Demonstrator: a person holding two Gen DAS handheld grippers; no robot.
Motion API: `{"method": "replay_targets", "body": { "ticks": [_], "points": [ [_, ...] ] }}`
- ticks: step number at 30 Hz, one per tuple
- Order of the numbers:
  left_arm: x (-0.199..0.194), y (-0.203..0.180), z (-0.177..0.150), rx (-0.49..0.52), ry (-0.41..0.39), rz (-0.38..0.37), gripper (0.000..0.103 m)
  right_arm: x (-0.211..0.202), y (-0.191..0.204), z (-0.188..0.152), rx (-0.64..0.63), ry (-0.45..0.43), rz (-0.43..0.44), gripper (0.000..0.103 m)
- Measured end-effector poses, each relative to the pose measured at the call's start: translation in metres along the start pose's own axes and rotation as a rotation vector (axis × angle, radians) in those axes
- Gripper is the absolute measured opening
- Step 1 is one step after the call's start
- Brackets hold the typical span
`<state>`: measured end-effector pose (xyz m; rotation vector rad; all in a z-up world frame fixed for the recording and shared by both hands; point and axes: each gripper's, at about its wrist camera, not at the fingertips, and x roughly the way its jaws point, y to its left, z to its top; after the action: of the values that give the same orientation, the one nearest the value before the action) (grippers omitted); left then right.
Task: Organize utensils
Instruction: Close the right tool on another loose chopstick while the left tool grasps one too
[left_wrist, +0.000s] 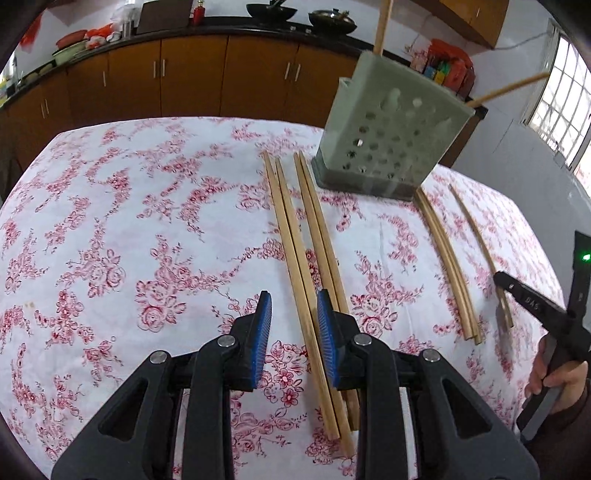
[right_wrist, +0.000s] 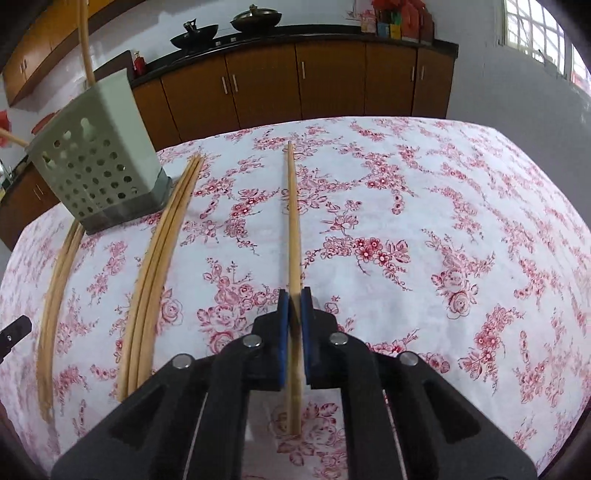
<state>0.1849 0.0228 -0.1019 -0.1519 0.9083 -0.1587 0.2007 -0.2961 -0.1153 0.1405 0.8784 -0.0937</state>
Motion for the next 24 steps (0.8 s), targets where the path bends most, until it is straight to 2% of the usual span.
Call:
{"method": "replay_targets", "body": {
  "ticks": [7, 13, 17, 20, 22, 24],
  "points": [
    [0.007, -0.004, 0.001, 0.027, 0.014, 0.057, 0.026, 0.003, -0.005, 0.004, 0.001, -0.001, 0.010, 0.008],
    [0.009, 0.000, 0.000, 0.021, 0.006, 0.095, 0.016, 0.003, -0.005, 0.004, -0.003, -0.003, 0.009, 0.008],
    [0.009, 0.002, 0.000, -0.003, -0.001, 0.121, 0.015, 0.002, -0.003, 0.004, -0.008, -0.003, 0.006, 0.010],
    [0.009, -0.002, -0.002, 0.022, -0.012, 0.142, 0.015, 0.002, 0.001, 0.002, -0.022, -0.005, 0.018, 0.010],
    [0.009, 0.000, -0.001, 0.014, -0.013, 0.148, 0.009, 0.001, 0.003, 0.002, -0.045, -0.010, 0.009, 0.009],
    [0.008, 0.013, 0.002, -0.029, -0.015, 0.169, 0.008, 0.001, 0.001, 0.002, -0.035, -0.011, 0.009, 0.008]
  ]
}}
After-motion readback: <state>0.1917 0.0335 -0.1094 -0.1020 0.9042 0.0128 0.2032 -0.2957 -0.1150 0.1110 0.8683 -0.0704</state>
